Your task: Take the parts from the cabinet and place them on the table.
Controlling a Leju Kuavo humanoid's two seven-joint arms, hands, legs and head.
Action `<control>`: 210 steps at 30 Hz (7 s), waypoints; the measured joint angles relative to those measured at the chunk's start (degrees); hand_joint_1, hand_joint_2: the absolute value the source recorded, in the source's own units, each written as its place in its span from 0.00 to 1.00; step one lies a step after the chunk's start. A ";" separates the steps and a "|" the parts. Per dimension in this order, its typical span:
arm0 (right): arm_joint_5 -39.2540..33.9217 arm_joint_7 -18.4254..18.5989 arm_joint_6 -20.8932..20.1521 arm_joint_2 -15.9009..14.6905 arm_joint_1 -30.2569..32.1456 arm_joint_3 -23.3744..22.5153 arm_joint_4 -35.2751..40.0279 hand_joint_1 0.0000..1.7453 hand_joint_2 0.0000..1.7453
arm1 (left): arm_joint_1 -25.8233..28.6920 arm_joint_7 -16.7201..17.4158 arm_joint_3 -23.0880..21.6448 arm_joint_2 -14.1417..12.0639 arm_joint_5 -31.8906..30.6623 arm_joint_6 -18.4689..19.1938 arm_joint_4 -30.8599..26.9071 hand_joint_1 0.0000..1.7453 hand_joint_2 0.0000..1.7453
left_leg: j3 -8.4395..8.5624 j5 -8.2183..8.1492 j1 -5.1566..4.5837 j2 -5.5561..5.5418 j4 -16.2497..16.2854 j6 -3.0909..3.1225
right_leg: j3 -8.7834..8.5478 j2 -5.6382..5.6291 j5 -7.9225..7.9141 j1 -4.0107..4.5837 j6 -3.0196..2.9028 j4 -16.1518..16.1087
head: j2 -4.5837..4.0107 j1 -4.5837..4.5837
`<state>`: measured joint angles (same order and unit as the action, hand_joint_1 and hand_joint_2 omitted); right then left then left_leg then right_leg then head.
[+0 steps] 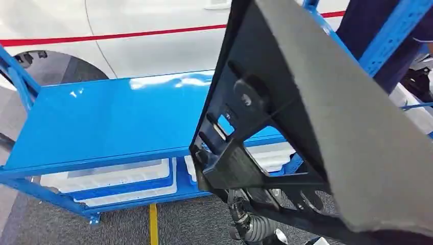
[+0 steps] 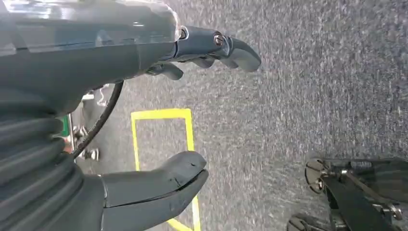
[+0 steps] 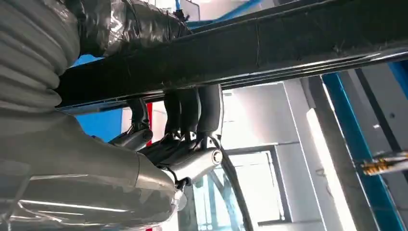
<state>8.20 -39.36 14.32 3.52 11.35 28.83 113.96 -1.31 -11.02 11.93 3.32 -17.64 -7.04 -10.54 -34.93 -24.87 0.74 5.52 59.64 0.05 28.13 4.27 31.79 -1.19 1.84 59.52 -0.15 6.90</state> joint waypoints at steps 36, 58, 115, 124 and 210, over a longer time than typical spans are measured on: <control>-0.81 0.24 -1.31 1.31 0.78 -1.90 -1.66 1.00 1.00 | -0.11 0.07 0.50 0.02 -0.37 0.28 -0.02 0.00 1.00 | -0.83 -7.10 0.61 -3.37 4.21 -1.72 | 3.94 -2.73 -3.26 -0.33 -3.25 0.00 | 0.00 -0.04; -2.78 0.26 -1.05 1.40 2.96 -4.59 -3.34 1.00 1.00 | 0.11 -0.59 1.75 0.33 -0.28 0.15 -0.02 0.00 1.00 | 5.43 -3.77 -0.47 -0.59 -2.55 1.77 | 5.36 -2.91 -3.01 -0.19 -0.43 4.45 | 0.00 0.00; -0.61 1.14 -0.74 3.43 8.19 -9.71 -5.55 1.00 1.00 | 0.19 -0.39 5.33 1.07 0.90 -0.15 -0.02 0.00 1.00 | 5.06 -4.44 -0.20 -3.91 -1.59 1.78 | 14.66 -4.70 2.88 0.63 -0.47 16.75 | 0.00 0.11; 1.33 -0.39 -6.43 4.70 9.72 -13.84 -6.58 1.00 1.00 | -0.53 0.28 5.75 1.11 -1.57 0.09 -0.02 0.00 1.00 | 5.98 -4.93 -0.56 1.34 -2.00 0.50 | 5.32 -1.68 -3.89 2.09 -2.64 -0.04 | 0.00 0.09; 3.41 -0.83 -6.78 6.95 9.80 -15.39 -10.97 1.00 1.00 | -1.61 -13.09 19.58 1.11 -3.19 -0.92 -0.30 0.00 1.00 | 4.16 -4.28 0.46 -1.69 -1.06 1.47 | 10.85 -3.94 -1.95 0.34 -0.05 10.06 | 0.00 0.11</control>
<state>11.61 -40.19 7.54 10.47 21.15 13.44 102.99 -2.92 -24.11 31.52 4.44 -20.83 -7.96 -10.84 -30.77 -29.15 1.20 3.83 58.58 1.52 38.98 0.33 29.84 -0.85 1.79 69.59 -0.15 7.02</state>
